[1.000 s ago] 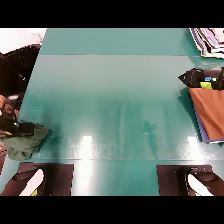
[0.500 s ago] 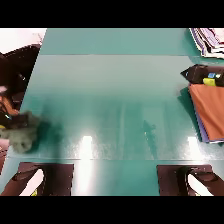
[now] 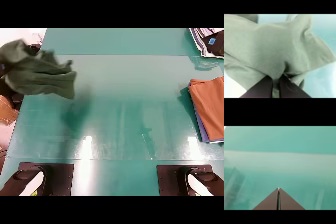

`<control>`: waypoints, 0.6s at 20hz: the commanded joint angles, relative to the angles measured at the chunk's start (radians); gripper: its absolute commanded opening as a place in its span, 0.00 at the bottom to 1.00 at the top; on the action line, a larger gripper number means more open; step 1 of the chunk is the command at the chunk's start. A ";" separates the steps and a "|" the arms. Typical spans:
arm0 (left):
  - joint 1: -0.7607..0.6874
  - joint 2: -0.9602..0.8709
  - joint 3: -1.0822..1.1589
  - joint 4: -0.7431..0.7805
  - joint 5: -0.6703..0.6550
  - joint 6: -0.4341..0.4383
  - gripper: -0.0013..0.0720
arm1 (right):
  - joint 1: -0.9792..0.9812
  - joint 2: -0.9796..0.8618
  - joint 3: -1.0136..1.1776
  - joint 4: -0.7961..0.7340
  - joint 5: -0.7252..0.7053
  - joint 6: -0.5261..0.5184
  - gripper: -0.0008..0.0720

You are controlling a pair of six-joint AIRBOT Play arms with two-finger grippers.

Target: Fold the shirts.

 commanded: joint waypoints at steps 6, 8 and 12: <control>-0.584 -0.356 0.048 0.000 0.014 0.010 0.05 | 0.001 0.000 0.026 0.001 -0.008 0.000 0.04; -0.674 -0.478 0.048 -0.004 0.045 0.029 0.06 | 0.001 0.000 0.026 0.001 -0.001 0.000 0.04; -0.703 -0.598 0.049 0.024 0.130 0.060 0.94 | 0.001 0.000 0.026 0.000 0.030 0.000 0.04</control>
